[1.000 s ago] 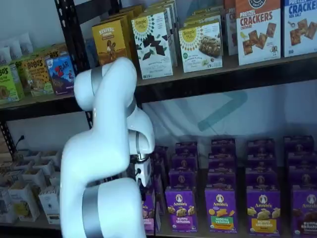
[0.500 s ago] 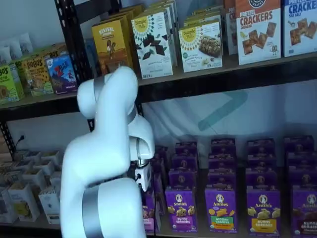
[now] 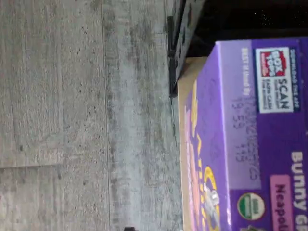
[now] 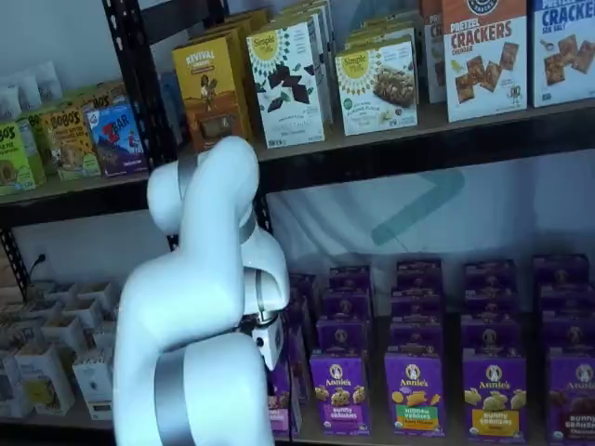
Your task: Pick up the purple box with a pink patch in the middle, on the bottom shelf, the first box from the left
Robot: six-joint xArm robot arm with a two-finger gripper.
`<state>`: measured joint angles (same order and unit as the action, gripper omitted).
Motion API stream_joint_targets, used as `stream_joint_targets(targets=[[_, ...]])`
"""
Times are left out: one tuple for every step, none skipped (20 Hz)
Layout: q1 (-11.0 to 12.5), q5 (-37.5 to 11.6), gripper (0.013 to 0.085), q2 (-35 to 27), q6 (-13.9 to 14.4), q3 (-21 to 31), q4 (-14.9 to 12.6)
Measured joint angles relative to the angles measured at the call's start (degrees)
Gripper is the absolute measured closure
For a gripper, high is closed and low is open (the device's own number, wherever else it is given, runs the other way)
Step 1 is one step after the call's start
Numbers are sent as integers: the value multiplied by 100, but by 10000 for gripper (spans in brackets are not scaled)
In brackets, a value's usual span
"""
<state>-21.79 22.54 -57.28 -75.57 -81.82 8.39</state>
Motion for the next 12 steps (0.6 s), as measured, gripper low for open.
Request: stream_joint_targets(targets=[[-9,-33,130,-21,-6,-6,15],[-15,-38,130,-40,-17,-19,32],[-19,-39,130,-52,-28,-29,49],[-22,-39,130,-65,-47,-39,73],[-24,-43,130,-70,-63,-42,93],[-25,-55,130,-72,-83,-41,115],[-25,-73,130,-75,-98,-35,132],[-26,-71,130,-77,-107,-36,142],[-26,-65,130,-79,-114,-40,149],[-27,-49,170,-84,-134,-50,174],[-31,-57,210,-87,-161,-54,207],[-34,-63,210,-90,-166,-57,216]])
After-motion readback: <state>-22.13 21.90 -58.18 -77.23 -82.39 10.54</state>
